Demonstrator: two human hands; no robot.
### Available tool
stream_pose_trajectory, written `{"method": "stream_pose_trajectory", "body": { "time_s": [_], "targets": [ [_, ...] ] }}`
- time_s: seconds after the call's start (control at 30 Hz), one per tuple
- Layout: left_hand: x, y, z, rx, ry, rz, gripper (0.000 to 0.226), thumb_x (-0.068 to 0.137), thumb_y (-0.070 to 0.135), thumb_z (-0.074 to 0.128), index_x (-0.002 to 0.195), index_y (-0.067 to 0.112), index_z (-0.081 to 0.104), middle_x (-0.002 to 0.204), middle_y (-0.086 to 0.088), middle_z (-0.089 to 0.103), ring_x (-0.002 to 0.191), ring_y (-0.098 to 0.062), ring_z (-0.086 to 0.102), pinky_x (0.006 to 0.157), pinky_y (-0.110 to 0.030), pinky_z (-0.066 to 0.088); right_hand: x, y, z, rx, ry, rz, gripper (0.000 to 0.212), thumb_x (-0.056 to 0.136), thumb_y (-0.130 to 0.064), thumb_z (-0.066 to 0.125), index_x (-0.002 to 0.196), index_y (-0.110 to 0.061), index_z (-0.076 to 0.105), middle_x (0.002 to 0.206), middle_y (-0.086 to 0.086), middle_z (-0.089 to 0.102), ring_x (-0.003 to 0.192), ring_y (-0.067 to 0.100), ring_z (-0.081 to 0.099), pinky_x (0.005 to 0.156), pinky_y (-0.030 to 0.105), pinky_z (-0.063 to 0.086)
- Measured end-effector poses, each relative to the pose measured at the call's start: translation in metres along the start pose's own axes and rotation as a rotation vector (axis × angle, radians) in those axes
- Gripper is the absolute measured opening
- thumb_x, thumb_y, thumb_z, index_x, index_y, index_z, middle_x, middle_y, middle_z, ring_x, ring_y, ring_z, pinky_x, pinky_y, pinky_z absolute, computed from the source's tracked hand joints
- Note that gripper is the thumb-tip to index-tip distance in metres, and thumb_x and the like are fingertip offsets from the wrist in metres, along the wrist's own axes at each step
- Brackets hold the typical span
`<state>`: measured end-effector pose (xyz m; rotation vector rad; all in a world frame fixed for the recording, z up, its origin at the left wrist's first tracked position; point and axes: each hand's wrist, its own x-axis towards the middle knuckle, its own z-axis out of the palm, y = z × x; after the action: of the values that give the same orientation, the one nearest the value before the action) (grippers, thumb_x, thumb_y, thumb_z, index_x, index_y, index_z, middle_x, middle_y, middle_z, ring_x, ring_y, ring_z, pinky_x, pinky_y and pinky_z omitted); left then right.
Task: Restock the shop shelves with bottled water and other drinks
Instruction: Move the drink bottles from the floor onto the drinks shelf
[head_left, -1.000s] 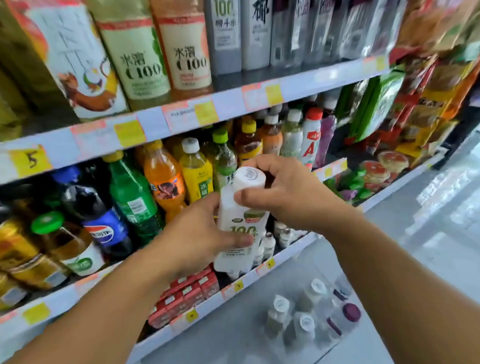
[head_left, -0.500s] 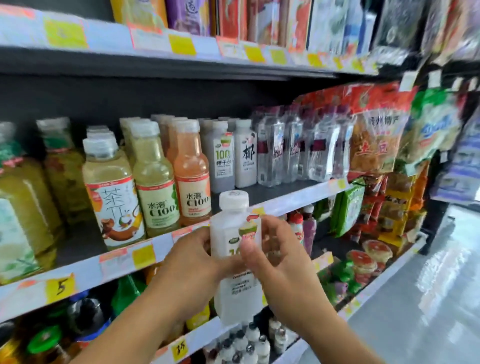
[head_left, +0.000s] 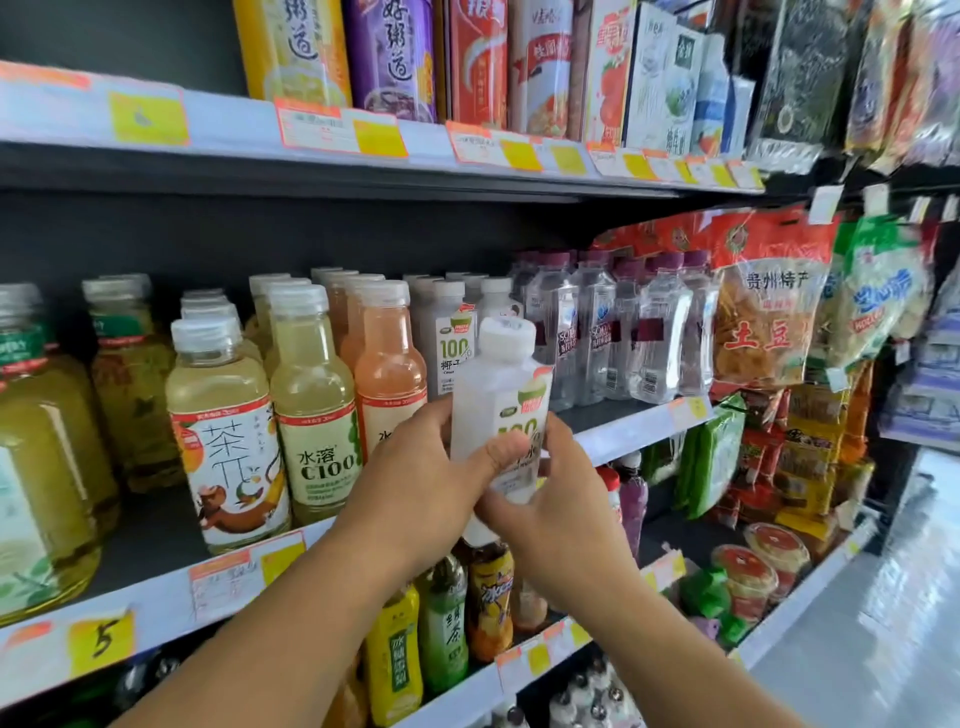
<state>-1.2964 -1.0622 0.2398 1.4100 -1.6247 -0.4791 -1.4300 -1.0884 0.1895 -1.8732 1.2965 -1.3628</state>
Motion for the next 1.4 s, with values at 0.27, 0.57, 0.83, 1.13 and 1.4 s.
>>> {"method": "stream_pose_trajectory", "body": {
  "time_s": [0.27, 0.57, 0.83, 1.13, 1.4],
  "targets": [
    [-0.017, -0.023, 0.006, 0.701, -0.101, -0.002, 0.057, 0.092, 0.067, 0.032, 0.132, 0.03, 0.05, 0.131, 0.007, 0.06, 0.117, -0.019, 0.056, 0.09, -0.033, 0.048, 0.069, 0.0, 0.001, -0.039, 0.045, 0.019, 0.047, 0.077, -0.041, 0.08, 0.111, -0.034, 0.048, 0.109, -0.012, 0.066, 0.093, 0.009, 0.067, 0.081, 0.04, 0.059],
    [-0.01, -0.028, 0.014, 0.919, -0.082, 0.103, 0.039, 0.093, 0.06, 0.042, 0.109, 0.027, 0.056, 0.106, 0.008, 0.062, 0.092, -0.016, 0.056, 0.068, -0.029, 0.04, 0.096, 0.019, 0.016, -0.145, -0.004, 0.089, 0.052, 0.079, -0.042, 0.078, 0.118, -0.029, 0.045, 0.111, -0.006, 0.065, 0.096, 0.017, 0.065, 0.083, 0.044, 0.059],
    [-0.001, -0.021, 0.015, 0.961, -0.064, 0.118, 0.033, 0.095, 0.057, 0.042, 0.088, 0.025, 0.045, 0.096, 0.003, 0.059, 0.091, -0.02, 0.058, 0.065, -0.03, 0.035, 0.115, 0.019, 0.023, -0.191, -0.042, 0.12, 0.056, 0.08, -0.041, 0.077, 0.122, -0.023, 0.045, 0.114, 0.0, 0.064, 0.1, 0.023, 0.065, 0.087, 0.046, 0.057],
    [-0.003, -0.023, 0.015, 0.982, -0.052, 0.171, 0.031, 0.095, 0.053, 0.043, 0.093, 0.024, 0.051, 0.097, 0.0, 0.059, 0.092, -0.022, 0.058, 0.065, -0.03, 0.034, 0.124, 0.013, 0.039, -0.254, -0.019, 0.12, 0.062, 0.08, -0.045, 0.077, 0.125, -0.017, 0.043, 0.119, 0.004, 0.06, 0.106, 0.027, 0.061, 0.089, 0.049, 0.055],
    [-0.004, -0.024, 0.017, 0.976, -0.053, 0.172, 0.03, 0.095, 0.052, 0.046, 0.088, 0.023, 0.044, 0.096, 0.001, 0.059, 0.092, -0.021, 0.058, 0.066, -0.031, 0.035, 0.131, 0.01, 0.048, -0.247, -0.037, 0.133, 0.062, 0.083, -0.044, 0.075, 0.126, -0.013, 0.043, 0.123, 0.007, 0.056, 0.109, 0.03, 0.059, 0.091, 0.05, 0.053]
  ]
}}
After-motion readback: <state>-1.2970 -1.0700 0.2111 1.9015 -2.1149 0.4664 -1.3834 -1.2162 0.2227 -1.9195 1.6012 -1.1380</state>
